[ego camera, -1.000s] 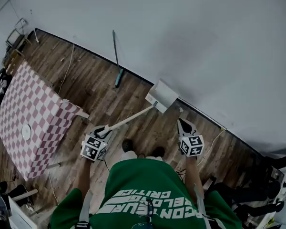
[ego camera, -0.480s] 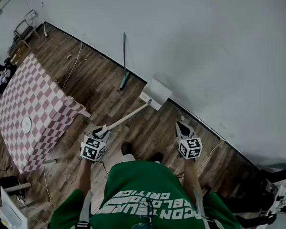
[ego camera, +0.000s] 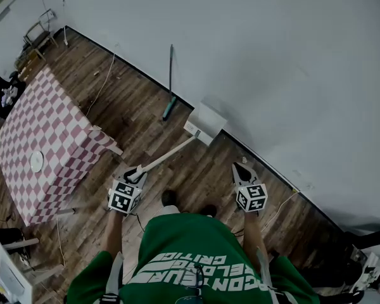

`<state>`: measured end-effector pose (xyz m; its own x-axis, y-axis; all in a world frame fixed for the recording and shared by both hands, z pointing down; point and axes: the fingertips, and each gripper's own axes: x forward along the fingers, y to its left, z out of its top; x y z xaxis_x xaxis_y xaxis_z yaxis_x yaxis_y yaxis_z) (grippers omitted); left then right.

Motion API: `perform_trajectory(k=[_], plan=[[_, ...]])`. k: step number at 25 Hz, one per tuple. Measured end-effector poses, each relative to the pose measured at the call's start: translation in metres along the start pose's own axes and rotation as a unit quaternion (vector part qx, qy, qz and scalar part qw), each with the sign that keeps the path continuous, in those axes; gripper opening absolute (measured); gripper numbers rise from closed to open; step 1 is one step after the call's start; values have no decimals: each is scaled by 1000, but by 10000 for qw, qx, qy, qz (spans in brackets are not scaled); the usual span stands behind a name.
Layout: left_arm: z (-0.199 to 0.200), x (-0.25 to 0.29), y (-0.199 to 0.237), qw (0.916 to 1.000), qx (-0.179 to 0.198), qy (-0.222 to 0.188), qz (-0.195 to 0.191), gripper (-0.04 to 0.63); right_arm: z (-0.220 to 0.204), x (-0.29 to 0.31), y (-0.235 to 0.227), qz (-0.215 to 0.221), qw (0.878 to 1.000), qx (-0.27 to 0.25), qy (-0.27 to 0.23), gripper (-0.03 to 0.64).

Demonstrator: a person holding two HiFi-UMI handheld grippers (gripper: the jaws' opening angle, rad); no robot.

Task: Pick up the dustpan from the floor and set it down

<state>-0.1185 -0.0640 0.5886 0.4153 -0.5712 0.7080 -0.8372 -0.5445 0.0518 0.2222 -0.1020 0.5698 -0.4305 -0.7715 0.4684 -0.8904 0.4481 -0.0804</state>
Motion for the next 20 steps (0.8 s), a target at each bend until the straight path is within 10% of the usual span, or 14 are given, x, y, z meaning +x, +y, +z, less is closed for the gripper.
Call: perform_trajectory(k=[20], plan=[[-6,-1,2,9998,-173,39,81,109,-4,2,1,40,10000,-11,45,8]])
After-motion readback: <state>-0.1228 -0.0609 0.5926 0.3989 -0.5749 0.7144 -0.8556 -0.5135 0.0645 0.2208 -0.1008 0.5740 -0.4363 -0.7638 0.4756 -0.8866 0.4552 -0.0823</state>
